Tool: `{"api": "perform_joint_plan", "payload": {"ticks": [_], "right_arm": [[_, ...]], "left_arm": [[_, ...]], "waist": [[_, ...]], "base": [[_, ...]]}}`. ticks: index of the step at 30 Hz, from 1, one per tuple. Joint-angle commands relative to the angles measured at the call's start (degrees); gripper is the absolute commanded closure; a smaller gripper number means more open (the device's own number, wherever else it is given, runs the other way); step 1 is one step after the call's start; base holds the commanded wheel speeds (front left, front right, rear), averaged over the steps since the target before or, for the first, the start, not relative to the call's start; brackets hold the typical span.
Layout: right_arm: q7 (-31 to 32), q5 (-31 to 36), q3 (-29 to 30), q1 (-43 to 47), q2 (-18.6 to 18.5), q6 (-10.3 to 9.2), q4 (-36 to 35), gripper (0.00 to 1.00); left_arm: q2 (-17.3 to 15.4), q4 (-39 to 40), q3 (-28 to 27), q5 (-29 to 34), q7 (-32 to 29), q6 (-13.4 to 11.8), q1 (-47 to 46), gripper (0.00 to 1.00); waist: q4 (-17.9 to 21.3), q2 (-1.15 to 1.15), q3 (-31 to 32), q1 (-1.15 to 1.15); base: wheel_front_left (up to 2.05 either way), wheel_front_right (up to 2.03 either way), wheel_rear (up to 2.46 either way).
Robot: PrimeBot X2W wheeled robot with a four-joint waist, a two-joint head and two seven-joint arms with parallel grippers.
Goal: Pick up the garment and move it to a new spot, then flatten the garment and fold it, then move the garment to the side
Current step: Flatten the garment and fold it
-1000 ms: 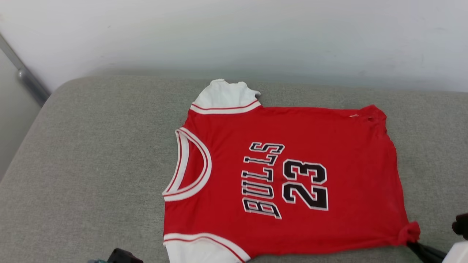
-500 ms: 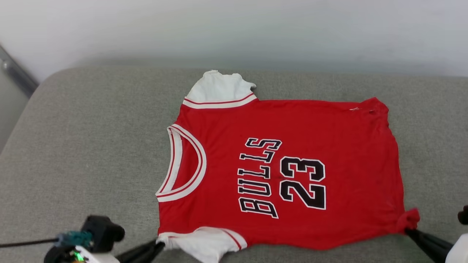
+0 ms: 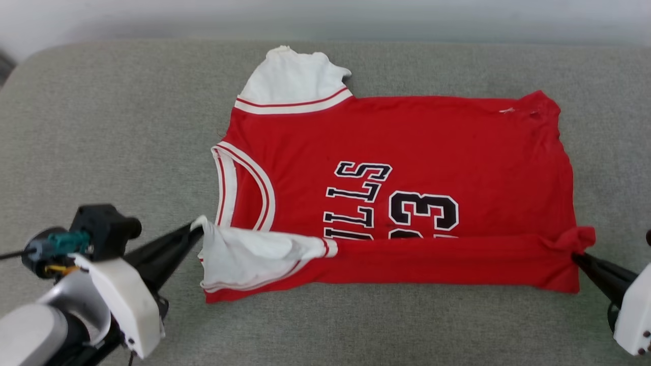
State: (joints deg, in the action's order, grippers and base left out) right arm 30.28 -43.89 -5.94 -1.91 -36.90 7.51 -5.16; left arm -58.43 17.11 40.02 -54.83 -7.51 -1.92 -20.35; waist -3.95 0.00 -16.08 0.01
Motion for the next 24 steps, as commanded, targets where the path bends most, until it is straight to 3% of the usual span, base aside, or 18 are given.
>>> {"api": "perform_joint_plan", "payload": {"ticks": [1,16,17,18,24], "right_arm": [[0.1,0.2,0.0,-1.2,0.6,-0.04,0.1,1.0],[6.4,4.8,-3.3,-9.1,3.5,-0.04,4.6,1.0],[6.4,5.1,-3.4,-9.4,3.8,-0.04,5.0,0.87],[6.7,5.4,-3.4,-9.6,4.1,-0.04,5.8,0.02],[4.9,6.3,-3.9,-10.1,5.6,-0.04,6.0,0.0]], "left_arm": [[0.5,-0.4,-0.2,0.5,-0.2,0.3,-1.2,1.0],[9.8,-17.3,4.0,5.2,-4.3,5.5,-13.0,1.0],[10.3,-18.4,4.2,6.1,-3.7,5.4,-13.4,0.65],[11.1,-19.6,4.8,6.5,-3.3,5.3,-13.2,0.0],[14.5,-24.5,5.0,6.7,0.3,4.3,-11.3,0.0]], "waist": [[0.4,0.0,-1.0,-0.01],[1.6,0.0,-4.5,-0.01],[1.6,0.0,-4.5,-0.01],[1.7,0.0,-4.4,-0.01],[1.8,0.0,-2.2,-0.01]], "base": [[0.0,0.0,0.0],[0.0,0.0,0.0],[0.0,0.0,0.0],[0.0,0.0,0.0],[0.0,0.0,0.0]]}}
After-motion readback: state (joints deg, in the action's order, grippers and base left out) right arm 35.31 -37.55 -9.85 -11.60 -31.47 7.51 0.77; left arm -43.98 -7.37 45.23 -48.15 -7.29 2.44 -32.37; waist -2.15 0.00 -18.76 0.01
